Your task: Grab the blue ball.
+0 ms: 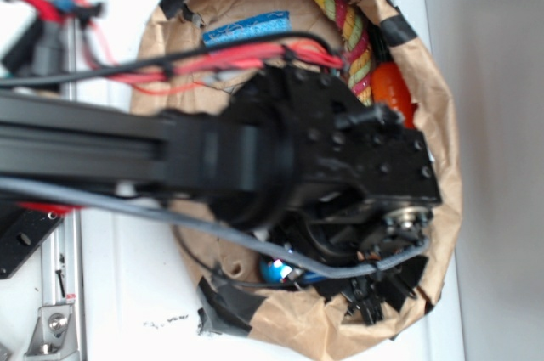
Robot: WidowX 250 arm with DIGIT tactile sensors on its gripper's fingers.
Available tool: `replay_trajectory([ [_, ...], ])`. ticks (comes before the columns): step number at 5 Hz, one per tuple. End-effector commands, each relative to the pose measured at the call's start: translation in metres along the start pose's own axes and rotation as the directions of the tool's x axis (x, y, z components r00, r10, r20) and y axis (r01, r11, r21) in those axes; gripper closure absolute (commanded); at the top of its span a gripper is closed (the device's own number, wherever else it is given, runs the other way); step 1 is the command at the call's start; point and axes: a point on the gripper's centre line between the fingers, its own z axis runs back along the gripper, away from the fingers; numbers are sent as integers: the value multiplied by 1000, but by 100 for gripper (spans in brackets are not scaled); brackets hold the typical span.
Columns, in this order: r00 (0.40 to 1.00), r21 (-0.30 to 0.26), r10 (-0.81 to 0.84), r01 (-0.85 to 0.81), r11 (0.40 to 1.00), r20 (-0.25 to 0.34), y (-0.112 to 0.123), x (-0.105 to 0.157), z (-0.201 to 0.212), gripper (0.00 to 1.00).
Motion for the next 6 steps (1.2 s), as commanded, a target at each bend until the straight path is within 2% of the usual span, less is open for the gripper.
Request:
replay_trajectory([
  [1,976,-129,30,-3,992,215,42,8,80,100],
  [2,954,-75,-107,133,988,282,57,14,98,100],
  [3,858,57,-356,361,931,371,75,18,131,100],
  [4,712,273,-595,529,803,373,85,24,157,100],
  [5,643,367,-678,571,735,357,83,23,156,100],
  [6,642,372,-692,585,721,331,83,23,152,100],
])
